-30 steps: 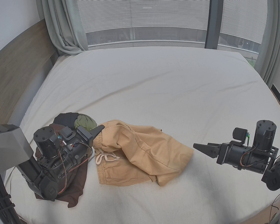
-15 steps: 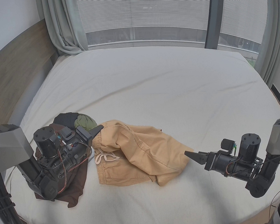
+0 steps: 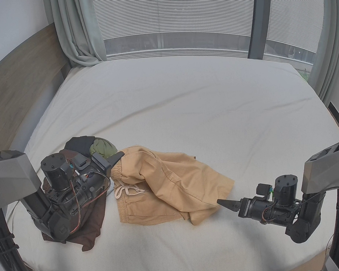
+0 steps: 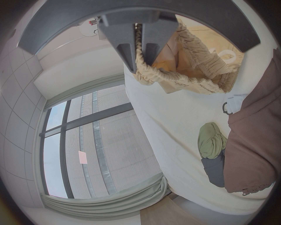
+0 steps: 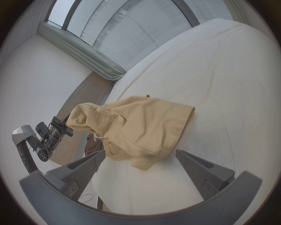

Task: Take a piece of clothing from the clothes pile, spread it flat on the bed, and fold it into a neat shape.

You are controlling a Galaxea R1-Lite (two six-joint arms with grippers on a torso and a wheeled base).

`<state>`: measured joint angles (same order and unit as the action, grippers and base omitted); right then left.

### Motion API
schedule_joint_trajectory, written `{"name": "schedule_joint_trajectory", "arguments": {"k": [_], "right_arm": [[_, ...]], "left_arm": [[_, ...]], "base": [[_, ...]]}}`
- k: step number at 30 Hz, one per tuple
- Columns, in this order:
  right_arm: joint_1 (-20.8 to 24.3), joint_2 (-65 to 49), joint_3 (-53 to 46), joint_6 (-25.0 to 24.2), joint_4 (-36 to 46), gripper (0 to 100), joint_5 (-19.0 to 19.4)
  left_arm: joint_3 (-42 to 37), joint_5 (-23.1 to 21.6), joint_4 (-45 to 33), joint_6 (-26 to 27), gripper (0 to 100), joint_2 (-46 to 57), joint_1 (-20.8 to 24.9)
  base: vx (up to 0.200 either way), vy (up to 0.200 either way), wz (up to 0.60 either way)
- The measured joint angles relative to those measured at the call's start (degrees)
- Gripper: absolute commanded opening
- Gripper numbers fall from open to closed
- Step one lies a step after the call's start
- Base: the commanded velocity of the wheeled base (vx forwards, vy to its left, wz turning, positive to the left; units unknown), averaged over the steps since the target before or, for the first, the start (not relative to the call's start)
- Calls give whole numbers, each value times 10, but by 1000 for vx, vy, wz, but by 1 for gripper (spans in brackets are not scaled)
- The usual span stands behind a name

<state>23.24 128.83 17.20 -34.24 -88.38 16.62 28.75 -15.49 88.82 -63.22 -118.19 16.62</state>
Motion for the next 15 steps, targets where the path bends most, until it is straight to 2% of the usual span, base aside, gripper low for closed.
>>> {"name": "schedule_joint_trajectory", "arguments": {"k": [4,15], "right_arm": [[1,24,15,-23,0,100,5],[11,92,59,-30,1,100,6]], "left_arm": [[3,1,0,0,0,-2,-2],[8,2,0,0,0,-6,-9]], "base": [[0,0,0],[0,0,0]]}}
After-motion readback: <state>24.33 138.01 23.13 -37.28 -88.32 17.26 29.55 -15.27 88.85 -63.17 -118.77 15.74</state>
